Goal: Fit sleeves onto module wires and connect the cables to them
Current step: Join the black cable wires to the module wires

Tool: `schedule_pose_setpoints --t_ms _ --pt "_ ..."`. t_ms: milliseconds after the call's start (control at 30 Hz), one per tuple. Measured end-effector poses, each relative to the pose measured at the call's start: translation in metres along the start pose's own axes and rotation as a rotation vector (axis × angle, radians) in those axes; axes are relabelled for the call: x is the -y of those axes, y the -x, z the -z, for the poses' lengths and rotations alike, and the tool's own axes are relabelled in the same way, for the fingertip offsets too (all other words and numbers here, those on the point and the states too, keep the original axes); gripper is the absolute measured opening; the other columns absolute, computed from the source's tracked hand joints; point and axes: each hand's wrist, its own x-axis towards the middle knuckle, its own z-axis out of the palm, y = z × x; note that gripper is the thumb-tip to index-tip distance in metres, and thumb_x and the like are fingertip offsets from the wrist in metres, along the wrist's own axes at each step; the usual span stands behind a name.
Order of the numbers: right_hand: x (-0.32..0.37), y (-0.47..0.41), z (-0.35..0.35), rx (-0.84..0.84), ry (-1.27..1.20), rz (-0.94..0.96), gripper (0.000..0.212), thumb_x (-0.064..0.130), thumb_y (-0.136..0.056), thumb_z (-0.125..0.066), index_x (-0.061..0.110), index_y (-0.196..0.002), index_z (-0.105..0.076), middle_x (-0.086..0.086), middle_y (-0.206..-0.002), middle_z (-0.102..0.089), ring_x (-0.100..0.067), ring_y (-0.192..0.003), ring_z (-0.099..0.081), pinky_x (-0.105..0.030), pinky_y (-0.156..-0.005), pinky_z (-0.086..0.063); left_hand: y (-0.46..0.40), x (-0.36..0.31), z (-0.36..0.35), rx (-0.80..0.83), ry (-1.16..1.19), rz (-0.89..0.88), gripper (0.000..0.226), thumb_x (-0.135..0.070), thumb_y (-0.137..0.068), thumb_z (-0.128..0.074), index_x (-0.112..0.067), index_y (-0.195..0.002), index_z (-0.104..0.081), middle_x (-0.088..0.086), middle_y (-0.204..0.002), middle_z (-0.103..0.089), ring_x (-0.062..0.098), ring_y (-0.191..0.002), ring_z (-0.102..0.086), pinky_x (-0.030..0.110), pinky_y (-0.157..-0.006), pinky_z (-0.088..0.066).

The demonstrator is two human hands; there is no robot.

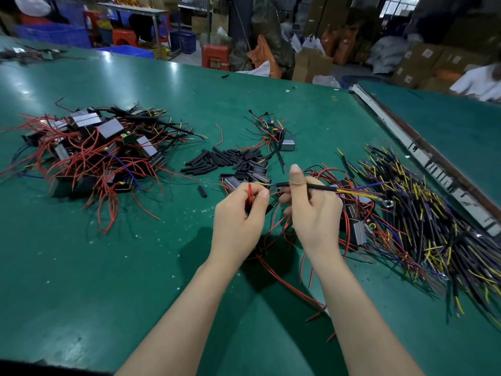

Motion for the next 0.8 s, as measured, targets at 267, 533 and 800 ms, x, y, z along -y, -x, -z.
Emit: schedule_pose_setpoints --t_ms 267,533,800 --pt "-0.003 -0.005 0.008 -0.106 -0.23 -0.112 0.045 0.045 -0.099 -0.043 0.016 -0.069 -0.061 0.007 -0.054 -0.062 -0.011 -0.042 -0.055 -0.031 -0.052 -0.044 -0.008 0.0 0.01 -0.066 0.213 0.216 0.012 -0.03 -0.081 -0.048 -0.027 -0.073 -0.056 -0.013 -0.055 -0.052 0.012 -0.058 -0.045 0.03 -0.062 -0.041" --pt "-0.001 0.0 0.004 0.001 -0.103 0.039 0.044 0.049 -0.093 -0.047 0.016 -0.068 -0.061 0.001 -0.058 -0.064 -0.014 -0.05 -0.057 -0.038 -0.056 -0.049 -0.005 -0.005 0.009 -0.034 0.046 0.029 0.007 -0.028 -0.082 -0.058 -0.033 -0.081 -0.063 -0.003 -0.081 -0.064 0.007 -0.073 -0.056 0.02 -0.072 -0.045" --pt "-0.002 0.004 0.003 0.044 -0.014 0.2 0.051 0.046 -0.095 -0.048 0.004 -0.069 -0.061 -0.008 -0.058 -0.059 -0.027 -0.057 -0.056 -0.044 -0.059 -0.045 -0.006 -0.001 0.01 -0.089 -0.094 -0.031 0.006 -0.015 -0.086 -0.066 -0.02 -0.086 -0.07 -0.008 -0.076 -0.058 0.0 -0.067 -0.051 0.012 -0.067 -0.038"
